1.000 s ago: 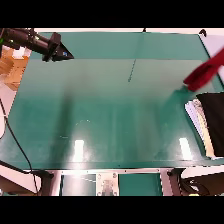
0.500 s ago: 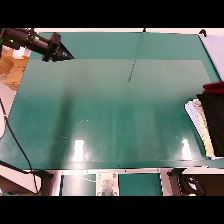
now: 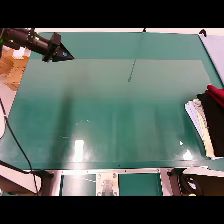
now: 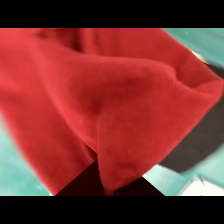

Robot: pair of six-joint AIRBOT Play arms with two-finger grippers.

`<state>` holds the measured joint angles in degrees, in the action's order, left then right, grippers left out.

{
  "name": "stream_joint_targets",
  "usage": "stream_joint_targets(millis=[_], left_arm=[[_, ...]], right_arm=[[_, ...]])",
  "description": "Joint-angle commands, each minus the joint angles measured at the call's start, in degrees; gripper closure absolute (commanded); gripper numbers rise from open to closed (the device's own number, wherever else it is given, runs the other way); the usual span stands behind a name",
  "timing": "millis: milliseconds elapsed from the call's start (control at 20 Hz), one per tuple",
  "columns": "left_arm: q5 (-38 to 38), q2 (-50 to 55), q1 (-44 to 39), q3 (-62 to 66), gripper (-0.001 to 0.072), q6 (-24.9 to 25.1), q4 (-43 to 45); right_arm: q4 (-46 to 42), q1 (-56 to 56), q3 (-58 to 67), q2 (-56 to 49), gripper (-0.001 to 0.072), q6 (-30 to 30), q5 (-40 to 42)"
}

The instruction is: Fold the shirts.

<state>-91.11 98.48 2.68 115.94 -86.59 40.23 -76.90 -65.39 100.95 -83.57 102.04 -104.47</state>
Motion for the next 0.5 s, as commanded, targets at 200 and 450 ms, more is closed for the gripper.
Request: stream_joint_targets(millis=[200,450], left_arm=[[0.1,0.0,0.0,0.0,0.0683,0.1,0.0],[0.7,0.0,0.0,0.0,0.0683,1.6,0.0]], right_arm=[[-12.6,-0.8,-18.6,1.7,0.0650,0.0,3.2],[-12.9,-0.8,-21.5,1.2,0.0095,0.0,4.3]])
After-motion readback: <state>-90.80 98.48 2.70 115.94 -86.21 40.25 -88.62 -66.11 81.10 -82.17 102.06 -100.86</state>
